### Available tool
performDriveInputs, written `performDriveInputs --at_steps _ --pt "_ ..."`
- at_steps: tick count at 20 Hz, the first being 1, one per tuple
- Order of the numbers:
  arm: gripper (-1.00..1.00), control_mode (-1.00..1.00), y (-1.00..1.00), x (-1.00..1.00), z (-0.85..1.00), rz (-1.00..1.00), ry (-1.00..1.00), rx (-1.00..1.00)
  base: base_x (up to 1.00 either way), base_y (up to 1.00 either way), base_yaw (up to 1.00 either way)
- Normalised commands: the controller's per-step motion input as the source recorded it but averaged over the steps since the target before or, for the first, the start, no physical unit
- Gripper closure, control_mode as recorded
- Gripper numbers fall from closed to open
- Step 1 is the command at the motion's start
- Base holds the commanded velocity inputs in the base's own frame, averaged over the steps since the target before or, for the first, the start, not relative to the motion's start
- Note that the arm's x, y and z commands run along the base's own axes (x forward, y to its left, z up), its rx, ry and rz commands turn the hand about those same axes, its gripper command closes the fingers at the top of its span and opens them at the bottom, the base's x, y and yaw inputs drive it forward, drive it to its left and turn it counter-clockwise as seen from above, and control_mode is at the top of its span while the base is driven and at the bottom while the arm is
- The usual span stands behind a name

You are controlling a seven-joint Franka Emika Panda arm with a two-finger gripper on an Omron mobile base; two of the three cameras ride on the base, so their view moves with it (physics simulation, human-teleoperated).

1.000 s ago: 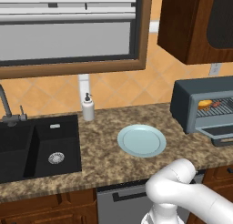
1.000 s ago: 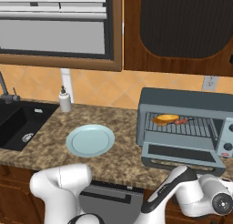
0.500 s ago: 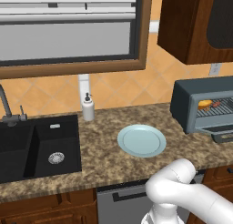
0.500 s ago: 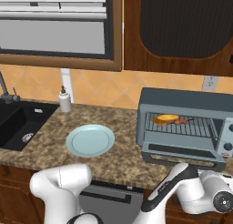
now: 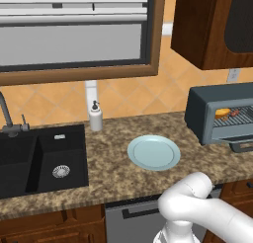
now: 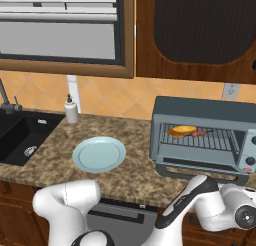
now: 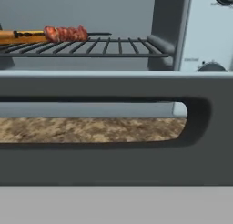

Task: Pick up the kebab skewer and baguette bread, and place them inside the toaster oven. Close the toaster oven door and start by setting the timer.

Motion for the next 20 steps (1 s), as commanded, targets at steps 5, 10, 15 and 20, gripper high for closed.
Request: performDriveInputs --at_steps 5,10,15,20 --pt "-1.0 -1.0 0.34 0.74 0.6 0.0 -0.05 0.0 0.0 0.0 0.0" --pt "-1.0 -1.0 0.25 0.54 0.9 0.0 -0.1 0.01 0.0 0.0 0.0" --pt "-1.0 -1.0 0.03 0.35 1.0 0.0 -0.17 0.08 0.0 0.0 0.0" --pt "-1.0 -1.0 0.02 0.36 1.0 0.0 -0.05 0.16 0.0 0.0 0.0"
